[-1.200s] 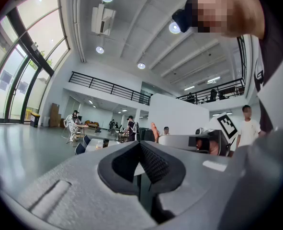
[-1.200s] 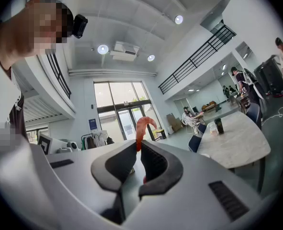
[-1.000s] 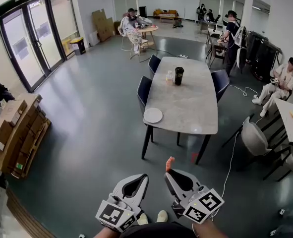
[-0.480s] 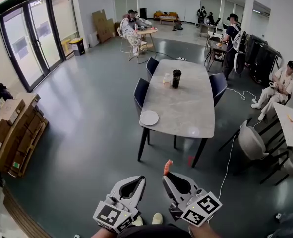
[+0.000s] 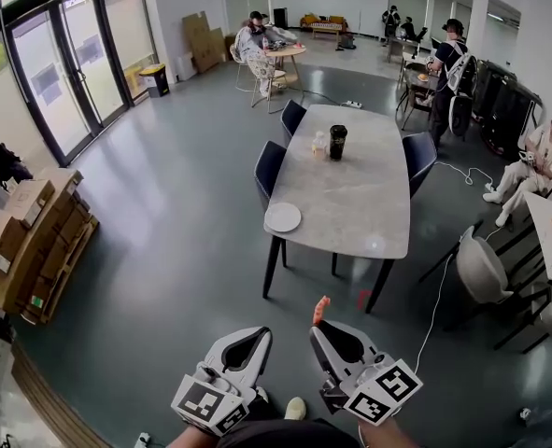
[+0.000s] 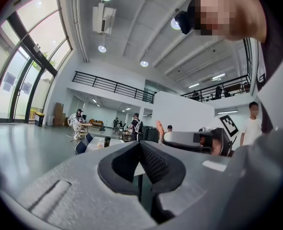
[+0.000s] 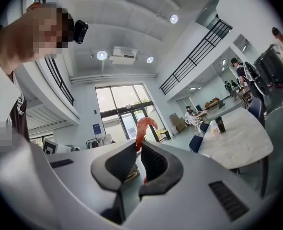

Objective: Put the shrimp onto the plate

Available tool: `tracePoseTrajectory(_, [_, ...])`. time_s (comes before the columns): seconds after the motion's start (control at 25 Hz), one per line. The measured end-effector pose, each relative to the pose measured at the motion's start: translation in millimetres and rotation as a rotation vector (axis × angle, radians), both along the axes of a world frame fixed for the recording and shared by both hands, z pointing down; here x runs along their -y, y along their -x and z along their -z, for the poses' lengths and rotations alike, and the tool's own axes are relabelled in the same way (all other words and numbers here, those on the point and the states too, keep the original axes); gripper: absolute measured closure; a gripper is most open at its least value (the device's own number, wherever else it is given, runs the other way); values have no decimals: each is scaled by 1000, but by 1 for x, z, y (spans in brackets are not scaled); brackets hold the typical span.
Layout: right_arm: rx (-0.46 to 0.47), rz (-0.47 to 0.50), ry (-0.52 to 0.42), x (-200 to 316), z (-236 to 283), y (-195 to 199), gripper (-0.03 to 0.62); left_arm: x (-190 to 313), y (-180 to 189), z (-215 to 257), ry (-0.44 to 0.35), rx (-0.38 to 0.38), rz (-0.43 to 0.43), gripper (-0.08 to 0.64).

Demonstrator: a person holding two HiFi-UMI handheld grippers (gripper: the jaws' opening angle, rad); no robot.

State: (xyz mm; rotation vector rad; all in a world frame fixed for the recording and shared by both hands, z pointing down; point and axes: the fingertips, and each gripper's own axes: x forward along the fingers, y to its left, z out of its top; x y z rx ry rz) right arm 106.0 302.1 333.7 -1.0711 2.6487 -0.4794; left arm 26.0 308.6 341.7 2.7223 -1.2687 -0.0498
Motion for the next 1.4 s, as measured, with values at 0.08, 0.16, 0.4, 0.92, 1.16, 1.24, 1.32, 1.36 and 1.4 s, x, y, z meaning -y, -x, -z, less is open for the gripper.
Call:
tracePoseTrajectory(0.08, [0, 5, 2, 6, -1, -2, 561, 6, -1, 0, -2, 1, 6, 554])
tracePoseTrajectory(0.16, [-2, 9, 6, 13, -4, -1, 561, 13, 0, 0, -4, -1, 11, 554])
tracePoseTrajectory(0.4, [-16, 2, 15, 50, -10, 6, 561, 52, 9, -3, -14, -15, 12, 554])
tracePoseTrajectory(0.92, [-68, -67, 24, 184, -3, 51, 561, 195, 51, 7, -45, -20, -58, 554])
tracePoseTrajectory(1.16, [-85, -102, 19, 226, 1, 73, 561, 241, 67, 10, -72, -23, -108, 554])
tracePoseTrajectory(1.24, [-87, -111, 21, 238, 1, 79, 560, 253, 72, 10, -76, -25, -119, 554])
tracePoseTrajectory(1.32, [-87, -117, 26, 249, -1, 84, 560, 265, 77, 8, -71, -27, -126, 554])
tracePoseTrajectory(1.36, [-87, -119, 30, 255, -2, 87, 560, 271, 79, 7, -69, -29, -128, 554])
tracePoseTrajectory(1.4, [-86, -121, 33, 260, -3, 89, 560, 276, 81, 5, -70, -28, -130, 554])
